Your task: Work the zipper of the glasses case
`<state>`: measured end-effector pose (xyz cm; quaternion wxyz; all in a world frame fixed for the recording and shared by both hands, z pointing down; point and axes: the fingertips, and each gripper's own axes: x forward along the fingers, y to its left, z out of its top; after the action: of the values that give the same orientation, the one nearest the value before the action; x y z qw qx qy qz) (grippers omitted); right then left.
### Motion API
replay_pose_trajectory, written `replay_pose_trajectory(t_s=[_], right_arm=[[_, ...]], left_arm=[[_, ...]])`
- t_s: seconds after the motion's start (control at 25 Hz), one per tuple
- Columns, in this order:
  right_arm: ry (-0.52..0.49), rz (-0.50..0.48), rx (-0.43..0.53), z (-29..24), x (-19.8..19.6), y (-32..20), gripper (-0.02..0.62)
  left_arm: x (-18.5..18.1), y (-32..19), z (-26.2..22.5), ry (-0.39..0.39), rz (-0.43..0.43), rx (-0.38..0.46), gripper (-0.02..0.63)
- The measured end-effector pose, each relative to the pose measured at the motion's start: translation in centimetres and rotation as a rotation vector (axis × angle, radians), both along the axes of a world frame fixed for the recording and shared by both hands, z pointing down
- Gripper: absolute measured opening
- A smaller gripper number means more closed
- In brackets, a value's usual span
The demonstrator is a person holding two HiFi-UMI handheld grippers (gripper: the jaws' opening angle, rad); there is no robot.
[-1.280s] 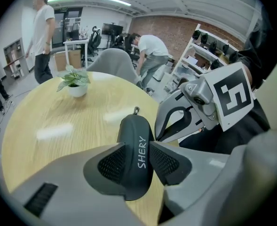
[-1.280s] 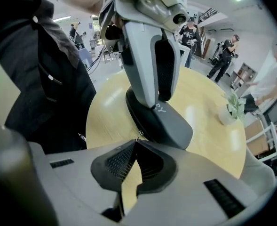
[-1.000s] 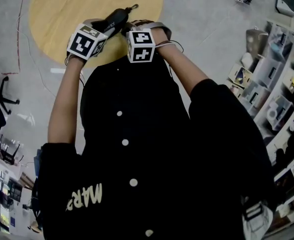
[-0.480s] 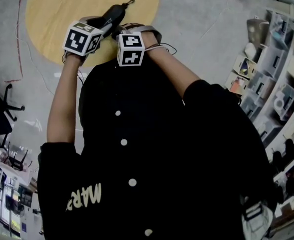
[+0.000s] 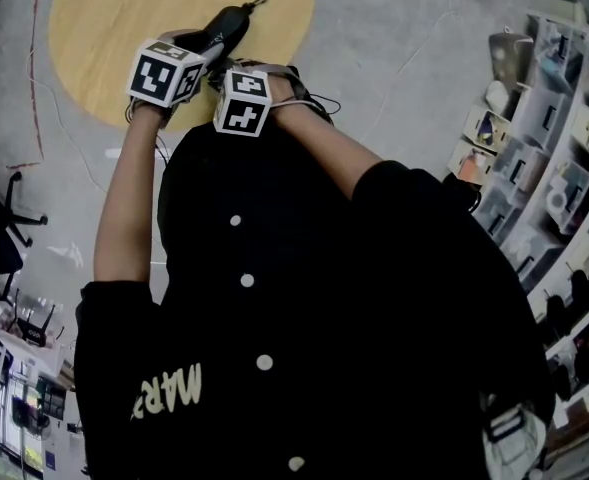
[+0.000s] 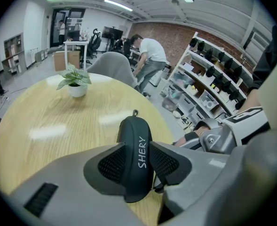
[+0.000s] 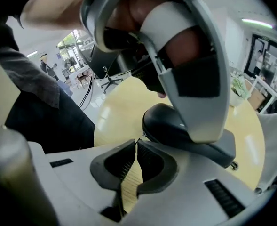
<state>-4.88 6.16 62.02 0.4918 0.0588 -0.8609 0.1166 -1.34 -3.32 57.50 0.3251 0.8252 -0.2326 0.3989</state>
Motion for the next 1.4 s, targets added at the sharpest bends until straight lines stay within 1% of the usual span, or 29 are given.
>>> replay_pose_trajectory(t_s=[0.2, 0.32, 0.36, 0.44, 0.56, 0.68, 0.88, 1.0, 1.16, 1.28, 1.4], right_arm=[[-0.011, 0.039, -0.005, 0.1, 0.5, -0.6, 0.008], [-0.018, 0.024, -0.007, 0.1, 0.8, -0.8, 0.013], [-0.019, 0.017, -0.020, 0.1, 0.8, -0.6, 0.025], [-0.021, 0.000, -0.054, -0.1, 1.3, -0.3, 0.072], [-0.015, -0.060, -0.065, -0.7, 2.9, -0.2, 0.109], [-0.011, -0.137, -0.029, -1.8, 4.7, -1.5, 0.127], [-0.020, -0.268, 0.087, -4.1, 6.1, -5.0, 0.143], [-0.023, -0.352, 0.139, -4.7, 5.4, -6.4, 0.158], [-0.026, -0.471, 0.169, -4.7, 3.5, -7.2, 0.164], [-0.013, -0.595, 0.185, -4.5, 2.4, -7.0, 0.164], [-0.007, -0.697, 0.178, -4.0, 1.8, -6.5, 0.164]], left_arm=[[0.1, 0.0, 0.1, 0.004, -0.015, 0.008, 0.158], [0.1, -0.1, 0.0, 0.005, -0.023, 0.018, 0.156], [0.0, 0.0, -0.1, 0.004, -0.028, 0.022, 0.156], [0.1, 0.1, 0.0, 0.007, -0.038, 0.026, 0.156], [0.6, 0.3, -0.3, 0.048, -0.079, 0.009, 0.158], [-0.2, 0.2, -1.4, 0.085, -0.170, 0.023, 0.158], [-3.6, 1.0, -2.4, 0.060, -0.352, 0.088, 0.158], [-5.7, 2.7, -1.8, 0.046, -0.461, 0.079, 0.158], [-7.7, 5.3, -0.2, 0.028, -0.589, 0.042, 0.158], [-7.8, 7.3, 0.5, 0.015, -0.655, 0.032, 0.158], [-7.2, 8.3, 1.0, 0.033, -0.726, 0.033, 0.158]])
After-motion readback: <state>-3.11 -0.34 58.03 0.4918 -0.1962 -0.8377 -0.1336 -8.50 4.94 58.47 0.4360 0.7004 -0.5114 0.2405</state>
